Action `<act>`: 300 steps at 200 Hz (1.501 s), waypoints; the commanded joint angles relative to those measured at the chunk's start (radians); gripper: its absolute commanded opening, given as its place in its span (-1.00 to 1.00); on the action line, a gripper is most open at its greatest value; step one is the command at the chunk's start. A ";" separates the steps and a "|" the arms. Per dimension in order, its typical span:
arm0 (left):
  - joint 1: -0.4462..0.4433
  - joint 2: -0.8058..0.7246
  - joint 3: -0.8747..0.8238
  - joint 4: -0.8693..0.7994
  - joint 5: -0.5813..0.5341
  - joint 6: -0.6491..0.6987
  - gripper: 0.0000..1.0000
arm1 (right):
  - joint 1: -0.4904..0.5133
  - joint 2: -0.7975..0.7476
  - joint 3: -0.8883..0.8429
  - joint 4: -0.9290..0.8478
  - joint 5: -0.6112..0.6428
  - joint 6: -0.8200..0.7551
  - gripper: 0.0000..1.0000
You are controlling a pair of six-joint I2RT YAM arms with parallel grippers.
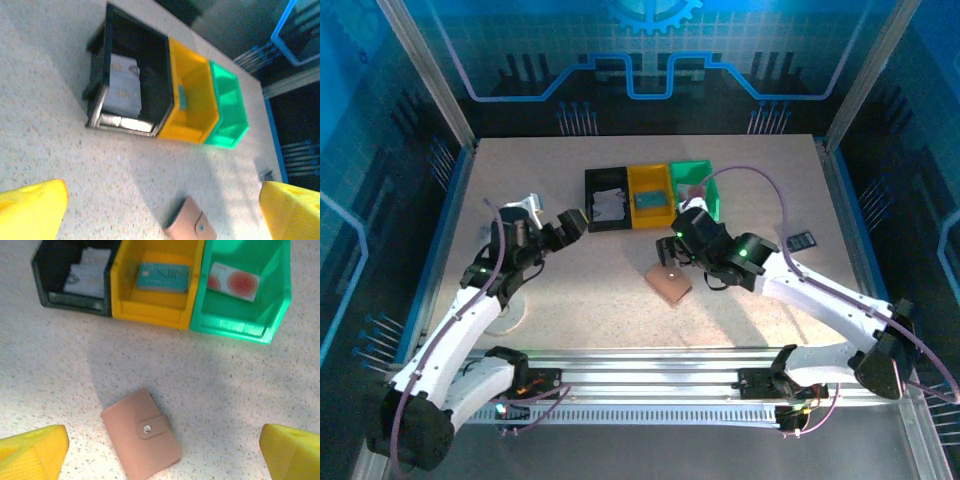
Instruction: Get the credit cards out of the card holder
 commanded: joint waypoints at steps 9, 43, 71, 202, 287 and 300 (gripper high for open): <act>-0.084 0.010 -0.019 -0.079 -0.072 0.011 0.99 | -0.009 0.044 0.016 -0.077 -0.022 0.045 0.93; -0.176 0.018 -0.031 -0.122 -0.154 0.034 0.98 | -0.010 0.106 0.016 -0.063 -0.062 0.069 0.79; -0.228 0.024 -0.066 -0.095 -0.179 0.030 0.98 | -0.013 0.185 0.041 -0.062 -0.099 0.075 0.68; -0.328 0.088 -0.108 -0.064 -0.207 0.034 0.98 | -0.015 0.379 0.013 0.005 -0.137 0.118 0.33; -0.361 0.113 -0.102 -0.058 -0.206 0.035 0.98 | -0.014 0.449 0.004 0.028 -0.135 0.089 0.18; -0.365 0.120 -0.099 -0.056 -0.207 0.035 0.98 | -0.014 0.459 0.004 0.029 -0.136 0.085 0.14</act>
